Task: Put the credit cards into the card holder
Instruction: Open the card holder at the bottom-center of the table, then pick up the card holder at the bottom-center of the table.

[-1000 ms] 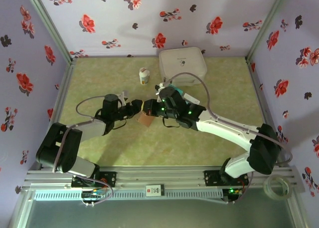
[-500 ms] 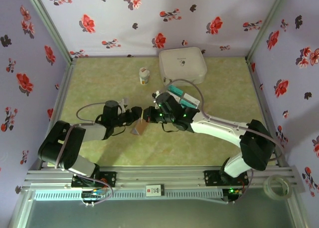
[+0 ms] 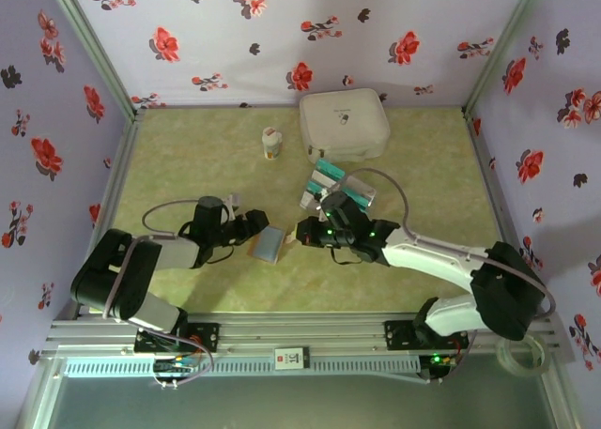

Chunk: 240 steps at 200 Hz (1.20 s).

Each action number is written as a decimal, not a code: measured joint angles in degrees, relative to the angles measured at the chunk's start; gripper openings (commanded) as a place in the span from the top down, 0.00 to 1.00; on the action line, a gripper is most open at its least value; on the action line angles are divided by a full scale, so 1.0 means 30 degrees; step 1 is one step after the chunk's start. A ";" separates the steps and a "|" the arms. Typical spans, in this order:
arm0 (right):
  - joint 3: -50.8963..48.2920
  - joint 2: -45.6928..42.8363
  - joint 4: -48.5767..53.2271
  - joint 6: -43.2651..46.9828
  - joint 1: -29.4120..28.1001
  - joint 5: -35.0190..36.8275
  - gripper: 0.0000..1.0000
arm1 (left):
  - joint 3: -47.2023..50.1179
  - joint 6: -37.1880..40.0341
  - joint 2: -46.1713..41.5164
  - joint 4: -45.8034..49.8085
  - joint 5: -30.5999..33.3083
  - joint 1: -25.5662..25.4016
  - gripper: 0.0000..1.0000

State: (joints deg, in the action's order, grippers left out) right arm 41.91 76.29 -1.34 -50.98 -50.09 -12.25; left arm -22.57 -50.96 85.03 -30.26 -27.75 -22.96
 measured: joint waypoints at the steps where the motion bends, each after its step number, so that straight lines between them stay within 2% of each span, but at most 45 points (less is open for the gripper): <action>1: -0.0029 -0.0022 0.0000 0.0000 0.0007 0.0000 1.00 | 0.0000 0.0029 -0.0029 0.0051 0.0015 0.0000 0.29; 65: -0.2222 -0.1224 -0.0138 -0.0007 0.0612 0.0080 1.00 | -0.1639 0.2922 -0.1224 0.6346 0.1566 -0.0313 0.29; 138: -0.3402 -0.1290 -0.0466 -0.0007 0.0867 0.0437 1.00 | -0.3089 0.4568 -0.0685 0.9056 0.2572 -0.1217 0.29; 167: -0.3905 -0.1290 -0.0495 -0.0007 0.1107 0.0736 1.00 | -0.3483 0.4787 -0.0357 0.9530 0.2790 -0.1348 0.37; 197: -0.4306 -0.0940 -0.0634 -0.0007 0.1443 0.1020 1.00 | -0.3555 0.4932 -0.0058 0.9457 0.2914 -0.1450 0.56; 205: -0.4328 -0.0823 -0.0634 -0.0007 0.1450 0.1071 0.95 | -0.3555 0.4969 0.0073 0.9340 0.2863 -0.1566 0.61; 215: -0.4328 -0.0685 -0.0634 -0.0007 0.1457 0.1100 0.84 | -0.3555 0.5042 0.0197 0.9245 0.2630 -0.1741 0.67; 240: -0.4328 -0.0510 -0.0554 0.0270 0.1508 0.1326 0.63 | -0.3548 0.4743 0.0335 0.9238 0.1858 -0.2244 0.76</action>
State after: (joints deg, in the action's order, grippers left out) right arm 28.93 74.76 -3.01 -50.17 -45.56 -8.27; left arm -33.21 -36.73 86.04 -2.55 -22.17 -29.69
